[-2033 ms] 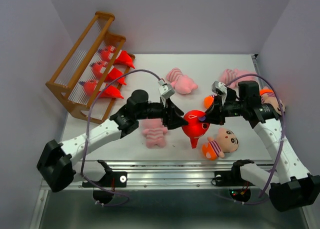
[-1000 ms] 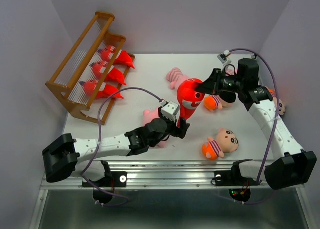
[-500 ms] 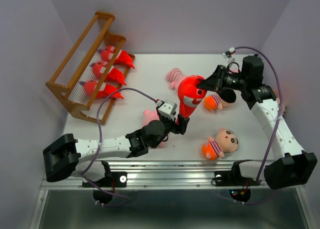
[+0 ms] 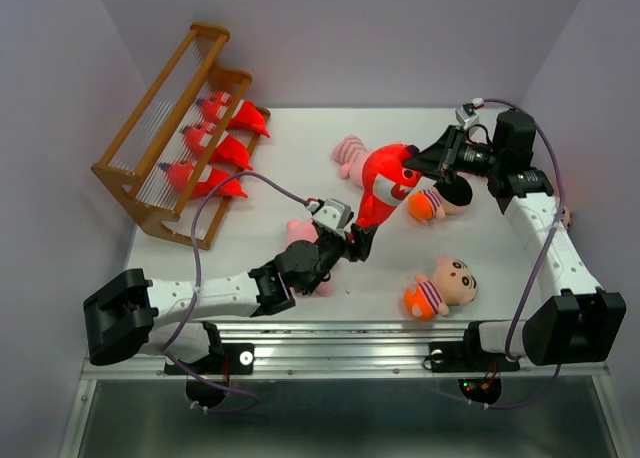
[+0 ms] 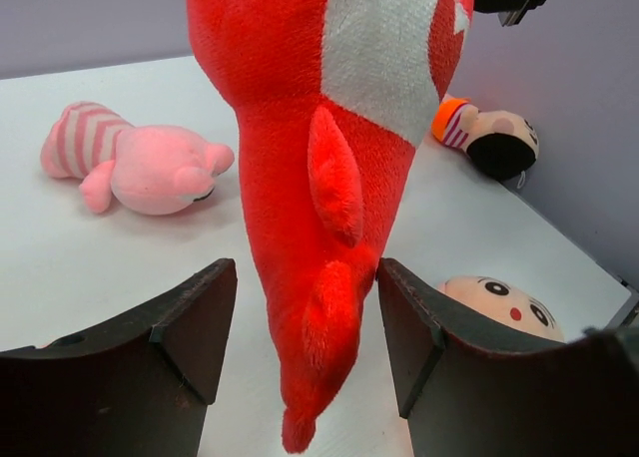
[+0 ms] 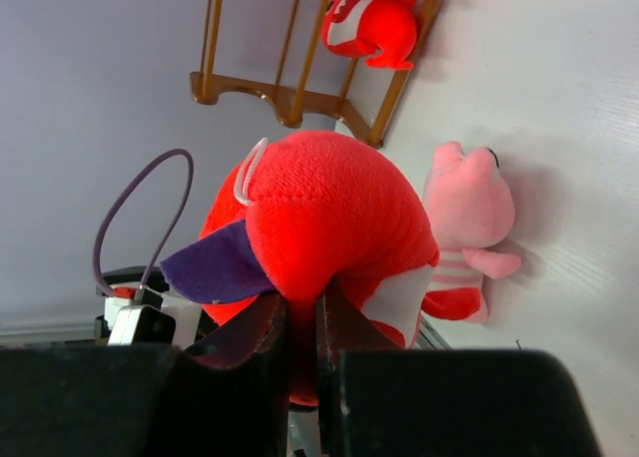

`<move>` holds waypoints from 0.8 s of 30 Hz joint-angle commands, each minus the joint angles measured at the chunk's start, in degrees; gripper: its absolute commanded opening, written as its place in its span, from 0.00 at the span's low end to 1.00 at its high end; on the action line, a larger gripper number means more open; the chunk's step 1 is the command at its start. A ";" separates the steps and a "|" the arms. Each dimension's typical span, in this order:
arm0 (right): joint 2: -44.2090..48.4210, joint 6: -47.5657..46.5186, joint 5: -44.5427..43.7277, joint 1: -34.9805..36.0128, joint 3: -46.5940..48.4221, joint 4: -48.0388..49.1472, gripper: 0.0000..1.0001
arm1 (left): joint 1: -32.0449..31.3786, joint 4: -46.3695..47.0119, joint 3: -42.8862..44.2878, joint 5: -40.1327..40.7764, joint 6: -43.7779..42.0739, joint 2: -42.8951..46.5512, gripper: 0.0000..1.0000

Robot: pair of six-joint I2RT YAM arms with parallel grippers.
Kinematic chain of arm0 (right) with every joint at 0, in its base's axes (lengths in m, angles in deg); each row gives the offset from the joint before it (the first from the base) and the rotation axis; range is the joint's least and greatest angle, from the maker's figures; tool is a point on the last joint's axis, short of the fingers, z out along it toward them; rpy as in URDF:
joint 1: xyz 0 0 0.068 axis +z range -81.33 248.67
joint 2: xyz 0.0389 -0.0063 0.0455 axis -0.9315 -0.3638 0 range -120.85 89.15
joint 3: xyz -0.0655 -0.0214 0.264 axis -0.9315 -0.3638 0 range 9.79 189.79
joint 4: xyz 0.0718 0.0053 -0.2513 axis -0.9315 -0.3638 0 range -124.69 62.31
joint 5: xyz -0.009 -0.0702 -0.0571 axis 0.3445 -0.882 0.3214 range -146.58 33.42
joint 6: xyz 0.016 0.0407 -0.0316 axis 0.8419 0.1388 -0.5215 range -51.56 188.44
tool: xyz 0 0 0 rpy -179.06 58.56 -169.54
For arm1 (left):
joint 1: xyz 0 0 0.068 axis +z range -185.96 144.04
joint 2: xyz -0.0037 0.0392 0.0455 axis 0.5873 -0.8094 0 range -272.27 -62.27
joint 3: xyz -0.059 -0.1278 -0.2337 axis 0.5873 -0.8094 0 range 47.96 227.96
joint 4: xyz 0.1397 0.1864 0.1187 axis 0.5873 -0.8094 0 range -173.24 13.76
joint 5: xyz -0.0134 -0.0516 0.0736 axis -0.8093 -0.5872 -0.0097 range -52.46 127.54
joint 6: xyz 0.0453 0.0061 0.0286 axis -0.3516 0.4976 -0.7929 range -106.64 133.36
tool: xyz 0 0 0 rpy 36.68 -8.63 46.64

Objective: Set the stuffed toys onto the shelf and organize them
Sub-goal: Pass the stuffed toy from the right arm to the left

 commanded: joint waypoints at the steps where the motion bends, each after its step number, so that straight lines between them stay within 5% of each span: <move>1: 2.52 4.10 2.87 -0.07 -0.44 6.21 0.01 | -0.38 4.63 1.85 0.06 -2.78 -0.32 0.68; 6: 2.61 4.72 3.57 -0.07 -0.70 6.91 0.01 | -0.38 4.63 2.47 -1.09 -3.31 -0.94 0.52; 8: 2.52 4.72 3.66 -0.07 -0.79 6.91 0.01 | -0.38 4.19 2.56 -0.83 -3.39 -0.94 0.29; 9: 2.87 4.20 3.74 -0.07 -1.14 7.52 0.01 | -0.38 3.23 2.73 -0.04 -3.31 -0.59 0.00; 12: 3.13 2.80 3.75 -0.07 -1.31 7.53 0.03 | -0.38 2.96 2.21 0.84 -2.69 0.29 0.00; 19: 4.71 -7.73 3.22 -0.59 -1.14 7.18 0.77 | -0.38 -3.08 -0.34 6.28 4.23 6.95 0.00; 24: 6.91 -15.92 -1.43 -2.52 -2.45 6.92 1.00 | -0.38 -15.30 0.18 11.12 14.25 12.76 0.00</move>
